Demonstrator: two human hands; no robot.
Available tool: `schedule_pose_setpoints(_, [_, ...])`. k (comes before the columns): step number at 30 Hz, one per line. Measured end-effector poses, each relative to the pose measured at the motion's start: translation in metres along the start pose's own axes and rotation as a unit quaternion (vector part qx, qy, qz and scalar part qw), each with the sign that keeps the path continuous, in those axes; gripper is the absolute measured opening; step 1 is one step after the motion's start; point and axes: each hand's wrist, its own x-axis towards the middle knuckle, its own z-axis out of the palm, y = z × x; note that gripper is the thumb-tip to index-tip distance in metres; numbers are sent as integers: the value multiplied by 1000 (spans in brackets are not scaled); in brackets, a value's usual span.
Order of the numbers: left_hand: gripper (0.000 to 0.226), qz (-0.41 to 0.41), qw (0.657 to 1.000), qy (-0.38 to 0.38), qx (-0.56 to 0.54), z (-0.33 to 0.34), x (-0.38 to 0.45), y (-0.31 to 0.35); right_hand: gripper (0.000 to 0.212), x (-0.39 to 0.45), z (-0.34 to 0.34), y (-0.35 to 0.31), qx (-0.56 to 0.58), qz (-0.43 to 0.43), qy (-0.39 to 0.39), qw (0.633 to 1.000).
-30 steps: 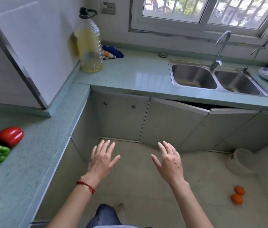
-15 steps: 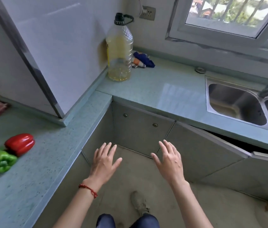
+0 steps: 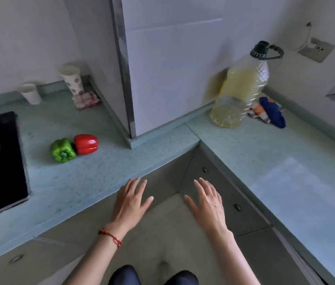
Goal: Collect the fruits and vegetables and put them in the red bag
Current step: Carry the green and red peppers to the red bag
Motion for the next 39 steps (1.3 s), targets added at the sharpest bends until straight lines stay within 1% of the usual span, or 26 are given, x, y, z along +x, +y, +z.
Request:
schedule_pose_setpoints(3, [74,-68,998,14,-3,-7,-13,-12,60,20,8,-13,8,-65,-31,997])
schedule_pose_setpoints(7, [75,-145,989,39,-12,-14,-34,-30,61,39,22,-39,9,-138,-73,988])
schedule_pose_setpoints(10, [87,-196,978,64,-17,-20,-50,-43,59,46,32,-62,17,-187,-87,978])
schedule_pose_setpoints(12, [94,-222,972,79,-21,-24,-58,-53,59,51,40,-78,29,-219,-88,971])
schedule_pose_setpoints(15, [86,-256,961,95,-34,-30,-64,-67,57,61,48,-101,50,-245,-122,960])
schedule_pose_setpoints(19, [86,-273,955,115,-34,-40,-58,-91,57,79,58,-128,58,-269,-144,951])
schedule_pose_setpoints(22, [90,-277,954,111,-39,-49,-42,-113,58,97,68,-147,60,-272,-149,949])
schedule_pose_setpoints(25, [97,-272,953,123,-49,-59,-22,-137,59,119,79,-169,60,-272,-141,950])
schedule_pose_setpoints(30, [91,-276,949,128,-79,-83,11,-182,61,158,95,-213,72,-261,-147,951])
schedule_pose_setpoints(31, [88,-279,946,130,-99,-88,17,-191,61,166,99,-221,80,-254,-151,952])
schedule_pose_setpoints(33, [77,-281,938,134,-153,-97,29,-206,60,181,104,-237,108,-228,-159,955])
schedule_pose_setpoints(35, [65,-281,921,151,-222,-104,42,-217,58,192,108,-249,153,-191,-167,955])
schedule_pose_setpoints(36, [63,-291,907,158,-262,-107,49,-222,58,196,111,-254,174,-173,-174,954])
schedule_pose_setpoints(39, [64,-348,846,161,-370,-112,67,-235,62,208,120,-265,226,-120,-207,944])
